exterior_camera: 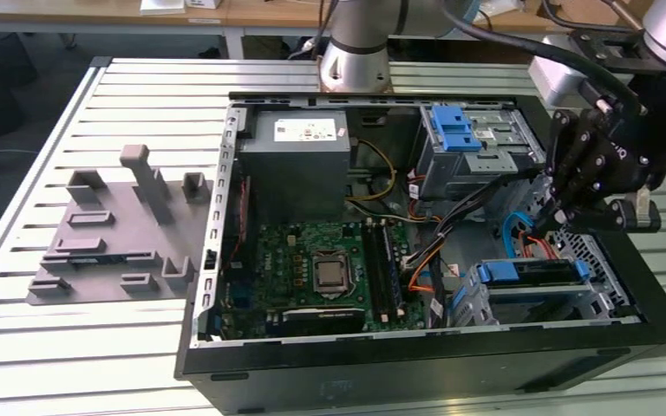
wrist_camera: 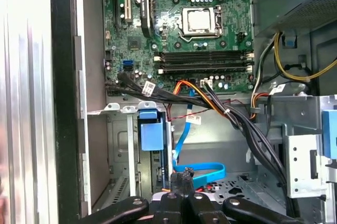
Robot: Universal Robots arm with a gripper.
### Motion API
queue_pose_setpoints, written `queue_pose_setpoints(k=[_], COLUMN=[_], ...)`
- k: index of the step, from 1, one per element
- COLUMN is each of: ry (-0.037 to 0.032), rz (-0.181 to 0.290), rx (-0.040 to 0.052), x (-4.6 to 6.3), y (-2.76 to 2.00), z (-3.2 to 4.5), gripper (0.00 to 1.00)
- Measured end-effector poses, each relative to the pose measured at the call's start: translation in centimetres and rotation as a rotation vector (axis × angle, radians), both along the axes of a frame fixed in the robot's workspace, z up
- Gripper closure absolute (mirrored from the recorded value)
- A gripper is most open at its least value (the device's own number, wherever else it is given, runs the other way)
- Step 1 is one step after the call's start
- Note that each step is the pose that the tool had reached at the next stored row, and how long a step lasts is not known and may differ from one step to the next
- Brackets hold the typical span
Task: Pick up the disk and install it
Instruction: 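Insert the second disk wire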
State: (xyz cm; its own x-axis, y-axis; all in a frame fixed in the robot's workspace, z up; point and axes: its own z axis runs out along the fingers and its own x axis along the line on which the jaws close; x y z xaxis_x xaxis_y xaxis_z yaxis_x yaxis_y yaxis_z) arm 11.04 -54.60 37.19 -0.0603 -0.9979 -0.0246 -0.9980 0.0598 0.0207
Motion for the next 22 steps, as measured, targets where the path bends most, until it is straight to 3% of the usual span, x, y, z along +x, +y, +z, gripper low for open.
queue_pose_setpoints(k=[7, 8, 12, 13, 22], ry=[0.0008, 0.0008, 0.0008, 0.0008, 0.0008], rz=[0.0, 0.0, 0.0, 0.0, 0.0], rx=[0.0002, 0.0001, 0.0, 0.0, -0.0002], x=[0.0, 0.0, 0.0, 0.0, 0.0], y=[0.46, 0.48, 0.54, 0.58, 0.8], z=[-0.25, -0.33, -0.61, -0.66, -1.31], gripper=[0.89, 0.82, 0.81, 0.75, 0.75])
